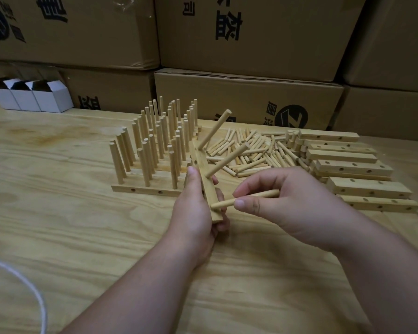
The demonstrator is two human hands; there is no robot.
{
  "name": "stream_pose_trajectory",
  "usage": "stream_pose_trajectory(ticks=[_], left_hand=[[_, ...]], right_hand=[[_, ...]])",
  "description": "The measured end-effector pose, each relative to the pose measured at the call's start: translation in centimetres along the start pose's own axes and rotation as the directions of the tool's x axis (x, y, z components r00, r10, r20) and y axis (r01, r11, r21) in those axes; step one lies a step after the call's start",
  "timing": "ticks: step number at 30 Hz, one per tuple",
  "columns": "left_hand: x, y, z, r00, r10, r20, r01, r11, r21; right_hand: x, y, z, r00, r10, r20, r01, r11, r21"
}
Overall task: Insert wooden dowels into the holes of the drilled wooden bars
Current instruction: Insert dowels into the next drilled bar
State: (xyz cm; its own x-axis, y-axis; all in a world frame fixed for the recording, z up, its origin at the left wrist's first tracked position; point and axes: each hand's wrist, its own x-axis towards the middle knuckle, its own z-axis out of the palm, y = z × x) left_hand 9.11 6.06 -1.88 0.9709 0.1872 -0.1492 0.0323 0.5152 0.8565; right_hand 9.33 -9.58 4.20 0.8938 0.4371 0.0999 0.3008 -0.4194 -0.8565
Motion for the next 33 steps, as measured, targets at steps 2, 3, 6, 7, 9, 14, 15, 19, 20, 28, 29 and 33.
stream_pose_trajectory(ticks=[2, 3, 6, 7, 9, 14, 15, 19, 20, 28, 29, 33], left_hand=[[0.0, 0.0, 0.0, 1.0, -0.007, -0.006, 0.007, 1.0, -0.01], [0.0, 0.0, 0.0, 1.0, -0.006, -0.007, 0.006, 1.0, -0.01], [0.0, 0.0, 0.0, 1.0, -0.002, -0.007, 0.002, 1.0, -0.008], [0.0, -0.1, 0.0, 1.0, 0.0, -0.002, 0.0, 1.0, -0.007], [0.0, -0.1, 0.0, 1.0, 0.009, 0.011, -0.009, 1.0, 0.004], [0.2, -0.4, -0.1, 0.999, 0.019, 0.045, -0.021, 0.998, 0.051], [0.2, -0.4, -0.2, 0.999, 0.021, 0.046, -0.024, 0.998, 0.061], [0.2, -0.8, -0.3, 0.998, 0.053, 0.043, -0.058, 0.991, 0.123], [0.2, -0.9, -0.3, 0.998, 0.056, 0.031, -0.06, 0.989, 0.133], [0.2, -1.2, -0.3, 0.995, 0.098, 0.019, -0.1, 0.974, 0.203], [0.1, -1.2, -0.3, 0.994, 0.11, 0.013, -0.11, 0.97, 0.218], [-0.2, -1.3, -0.1, 0.979, 0.203, -0.015, -0.187, 0.926, 0.329]], right_hand=[[0.0, 0.0, 0.1, 1.0, 0.013, -0.004, -0.013, 0.998, -0.061], [0.0, 0.0, 0.0, 1.0, 0.022, -0.006, -0.023, 0.995, -0.096], [-0.1, 0.0, 0.0, 0.999, 0.032, -0.005, -0.033, 0.985, -0.171], [-0.1, -0.1, 0.0, 0.999, 0.033, -0.003, -0.033, 0.981, -0.189], [-0.2, -0.3, 0.1, 0.999, 0.038, 0.006, -0.036, 0.975, -0.22], [-0.7, -1.1, 0.5, 0.999, 0.03, 0.02, -0.021, 0.935, -0.353], [-0.8, -1.3, 0.5, 1.0, 0.023, 0.019, -0.014, 0.922, -0.387], [-1.2, -2.2, 1.0, 1.0, 0.001, 0.008, 0.003, 0.859, -0.512], [-1.2, -2.3, 1.1, 1.0, -0.005, 0.003, 0.005, 0.847, -0.532], [-1.1, -2.1, 0.8, 0.999, 0.047, 0.019, -0.032, 0.877, -0.479], [-1.1, -2.1, 0.8, 0.999, 0.052, 0.016, -0.038, 0.882, -0.47], [-1.1, -2.1, 1.5, 0.999, 0.028, -0.025, -0.037, 0.848, -0.529]])
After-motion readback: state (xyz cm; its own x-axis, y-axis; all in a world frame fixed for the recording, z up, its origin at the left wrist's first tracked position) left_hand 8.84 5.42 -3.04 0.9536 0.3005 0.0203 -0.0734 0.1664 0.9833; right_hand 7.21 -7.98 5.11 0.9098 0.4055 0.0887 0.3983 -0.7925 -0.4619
